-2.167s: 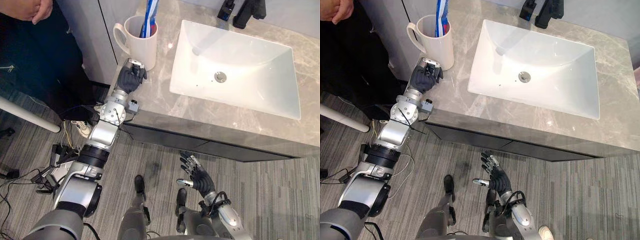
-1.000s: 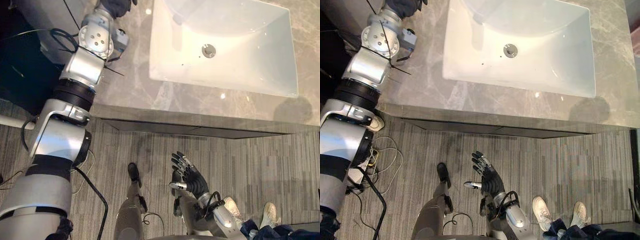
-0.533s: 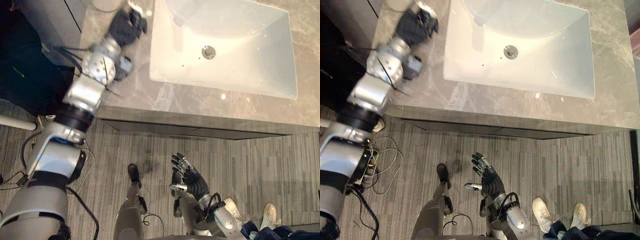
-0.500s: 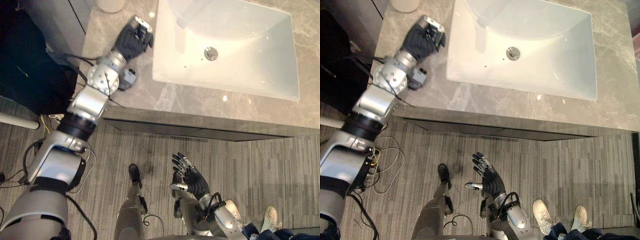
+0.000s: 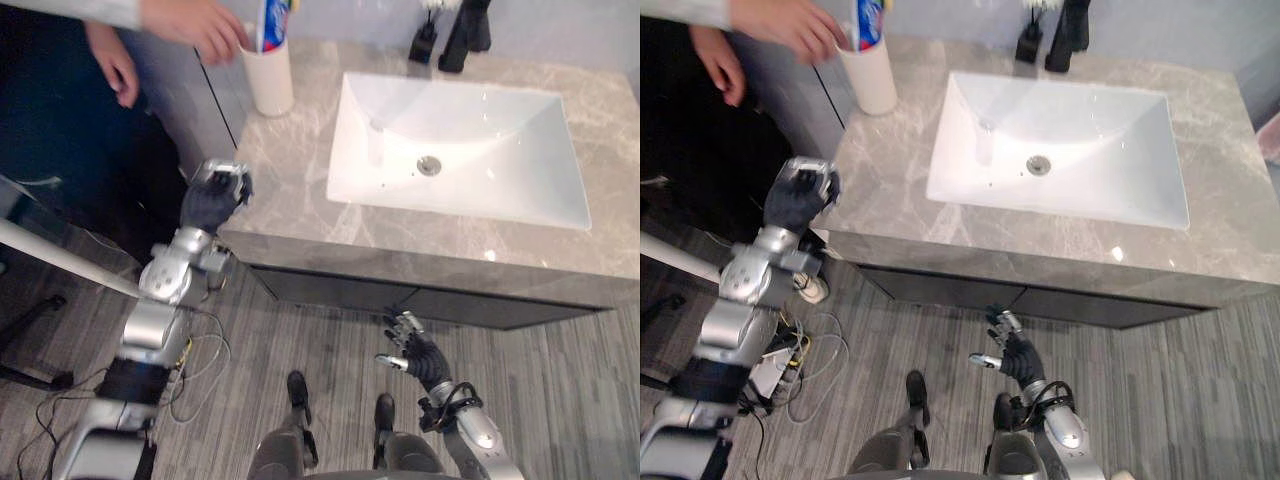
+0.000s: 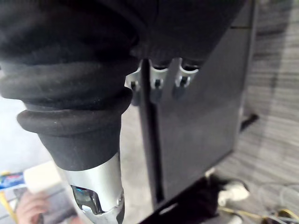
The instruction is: Organize washtable
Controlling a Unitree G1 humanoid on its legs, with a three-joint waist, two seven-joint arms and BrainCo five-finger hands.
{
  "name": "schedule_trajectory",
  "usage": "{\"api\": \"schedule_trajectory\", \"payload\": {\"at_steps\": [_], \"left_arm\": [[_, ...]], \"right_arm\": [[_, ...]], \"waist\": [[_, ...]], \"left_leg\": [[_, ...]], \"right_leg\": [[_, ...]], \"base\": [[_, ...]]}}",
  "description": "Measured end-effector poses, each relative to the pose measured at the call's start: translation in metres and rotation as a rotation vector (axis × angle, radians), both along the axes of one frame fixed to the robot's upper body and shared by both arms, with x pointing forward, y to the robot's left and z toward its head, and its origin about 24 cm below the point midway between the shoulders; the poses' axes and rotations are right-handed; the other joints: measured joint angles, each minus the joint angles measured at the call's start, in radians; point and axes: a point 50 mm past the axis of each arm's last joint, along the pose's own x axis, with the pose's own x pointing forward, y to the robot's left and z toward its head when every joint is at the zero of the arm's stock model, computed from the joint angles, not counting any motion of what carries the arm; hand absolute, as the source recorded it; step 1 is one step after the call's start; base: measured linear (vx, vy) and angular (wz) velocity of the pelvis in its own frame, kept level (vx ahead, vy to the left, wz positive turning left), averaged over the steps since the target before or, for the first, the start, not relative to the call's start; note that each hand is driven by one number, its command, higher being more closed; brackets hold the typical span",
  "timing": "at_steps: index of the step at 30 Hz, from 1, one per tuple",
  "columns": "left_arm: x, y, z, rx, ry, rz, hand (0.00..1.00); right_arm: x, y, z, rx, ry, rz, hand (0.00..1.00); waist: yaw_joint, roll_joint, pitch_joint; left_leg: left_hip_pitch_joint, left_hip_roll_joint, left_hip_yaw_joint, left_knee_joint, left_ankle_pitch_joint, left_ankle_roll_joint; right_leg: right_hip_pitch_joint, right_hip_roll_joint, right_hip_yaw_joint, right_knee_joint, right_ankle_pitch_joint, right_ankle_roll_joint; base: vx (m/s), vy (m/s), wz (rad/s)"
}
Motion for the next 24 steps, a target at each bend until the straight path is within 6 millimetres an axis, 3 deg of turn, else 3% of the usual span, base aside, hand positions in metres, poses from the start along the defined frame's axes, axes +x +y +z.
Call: {"api": "schedule_trajectory", "payload": {"at_steps": [2, 5, 10, 14, 24], "left_arm": [[-0.014, -0.001, -0.026, -0.069, 0.075, 0.018, 1.0], [-0.034, -0.007, -0.061, -0.154, 0.192, 0.035, 1.0], [-0.06, -0.032, -0.091, -0.283, 0.297, -0.004, 1.0], [-0.071, -0.042, -0.105, -0.317, 0.37, -0.02, 1.0], [-0.073, -0.051, -0.115, -0.289, 0.42, -0.046, 1.0]], "right_arm": [[0.001, -0.006, 0.001, -0.002, -0.004, -0.03, 0.0], [-0.001, -0.004, -0.002, 0.025, 0.006, -0.059, 0.0], [-0.017, 0.001, -0.012, 0.071, 0.069, -0.101, 0.0], [-0.027, 0.003, -0.019, 0.087, 0.118, -0.114, 0.0], [-0.034, 0.005, -0.024, 0.081, 0.161, -0.112, 0.0]], "waist": [[0.015, 0.005, -0.024], [0.013, 0.006, -0.077], [0.012, 0.003, -0.107], [0.01, 0.005, -0.129], [0.007, 0.017, -0.149]], "left_leg": [[0.027, 0.001, -0.001, 0.0, 0.0, 0.0], [0.034, 0.003, -0.006, 0.0, -0.001, -0.002], [0.063, -0.003, -0.021, 0.0, -0.006, -0.006], [0.064, -0.007, -0.024, 0.0, -0.008, -0.003], [0.079, -0.008, -0.026, 0.0, -0.008, -0.003]], "right_leg": [[0.025, -0.001, -0.006, 0.006, -0.008, -0.001], [0.035, 0.0, -0.015, 0.009, -0.01, -0.002], [0.068, -0.006, -0.026, 0.013, -0.014, 0.004], [0.069, -0.014, -0.046, 0.019, -0.015, 0.006], [0.087, -0.016, -0.055, 0.021, -0.016, 0.007]], "base": [[-0.01, 0.016, 0.08], [-0.03, 0.019, 0.08], [-0.02, 0.033, 0.05], [-0.01, 0.022, 0.01], [0.0, 0.007, 0.02]]}}
